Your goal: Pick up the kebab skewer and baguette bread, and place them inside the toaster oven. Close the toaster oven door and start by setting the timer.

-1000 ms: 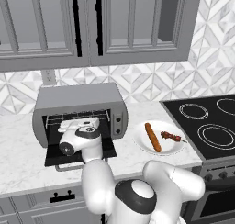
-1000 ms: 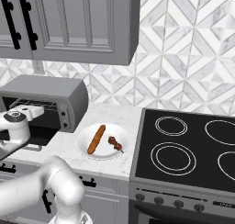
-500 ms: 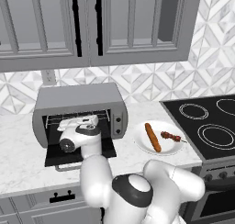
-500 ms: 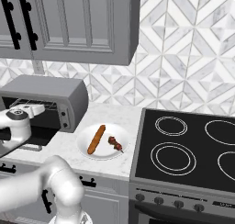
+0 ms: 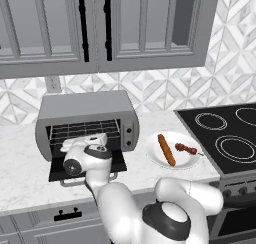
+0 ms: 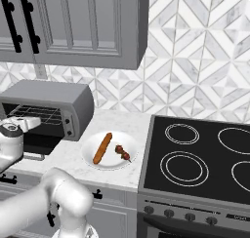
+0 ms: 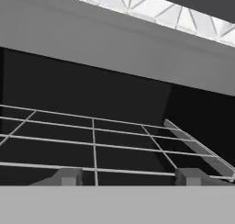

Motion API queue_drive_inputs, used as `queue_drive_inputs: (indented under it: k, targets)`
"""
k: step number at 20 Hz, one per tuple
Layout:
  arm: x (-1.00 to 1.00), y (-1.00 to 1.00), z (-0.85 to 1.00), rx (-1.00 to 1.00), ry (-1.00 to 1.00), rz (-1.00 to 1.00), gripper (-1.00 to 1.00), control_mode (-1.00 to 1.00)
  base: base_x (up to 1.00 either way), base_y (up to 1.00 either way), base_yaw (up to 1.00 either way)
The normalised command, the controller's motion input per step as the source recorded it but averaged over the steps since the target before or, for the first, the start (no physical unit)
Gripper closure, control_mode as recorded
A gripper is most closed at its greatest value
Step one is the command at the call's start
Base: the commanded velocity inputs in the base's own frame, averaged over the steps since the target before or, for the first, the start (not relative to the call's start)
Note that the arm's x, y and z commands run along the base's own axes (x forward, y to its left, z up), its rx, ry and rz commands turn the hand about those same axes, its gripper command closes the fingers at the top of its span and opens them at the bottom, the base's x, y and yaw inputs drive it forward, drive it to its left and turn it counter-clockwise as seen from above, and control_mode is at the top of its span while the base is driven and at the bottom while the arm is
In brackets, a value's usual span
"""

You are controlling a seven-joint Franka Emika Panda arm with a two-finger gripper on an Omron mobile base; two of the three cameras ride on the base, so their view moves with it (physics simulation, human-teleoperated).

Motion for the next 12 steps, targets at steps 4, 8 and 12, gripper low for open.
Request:
queue_drive_inputs:
  k: [4, 8, 12]
  targets:
    - [-0.83, 0.08, -0.37, 0.0, 0.26, 0.0, -1.0, -1.0, 0.0, 0.0, 0.0]
    - [-0.94, 0.07, -0.5, 0.0, 0.29, 0.0, -1.0, -1.0, 0.0, 0.0, 0.0]
    - [-0.79, 0.07, -0.41, 0.0, 0.37, 0.0, -1.0, -1.0, 0.0, 0.0, 0.0]
